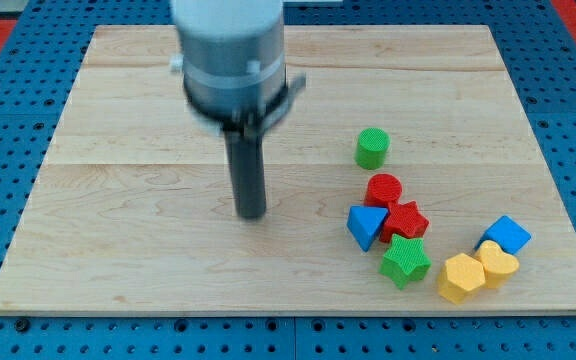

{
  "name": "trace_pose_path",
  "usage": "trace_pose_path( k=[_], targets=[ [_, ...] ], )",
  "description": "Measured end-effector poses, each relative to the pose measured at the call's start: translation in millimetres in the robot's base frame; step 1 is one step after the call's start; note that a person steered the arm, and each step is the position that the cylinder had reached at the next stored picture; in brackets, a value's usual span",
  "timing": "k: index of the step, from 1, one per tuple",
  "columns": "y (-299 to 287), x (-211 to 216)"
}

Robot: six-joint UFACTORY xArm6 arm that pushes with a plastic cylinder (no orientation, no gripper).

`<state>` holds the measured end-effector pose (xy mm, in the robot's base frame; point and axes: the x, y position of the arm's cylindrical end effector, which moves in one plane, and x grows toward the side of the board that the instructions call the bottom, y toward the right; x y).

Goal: Move the green star right to the red star

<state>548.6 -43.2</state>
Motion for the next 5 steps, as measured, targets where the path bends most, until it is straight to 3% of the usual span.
trace_pose_path(
  k=[1, 3, 5],
  targets=[
    [3, 69],
    [117, 66],
    [138, 18]
  ],
)
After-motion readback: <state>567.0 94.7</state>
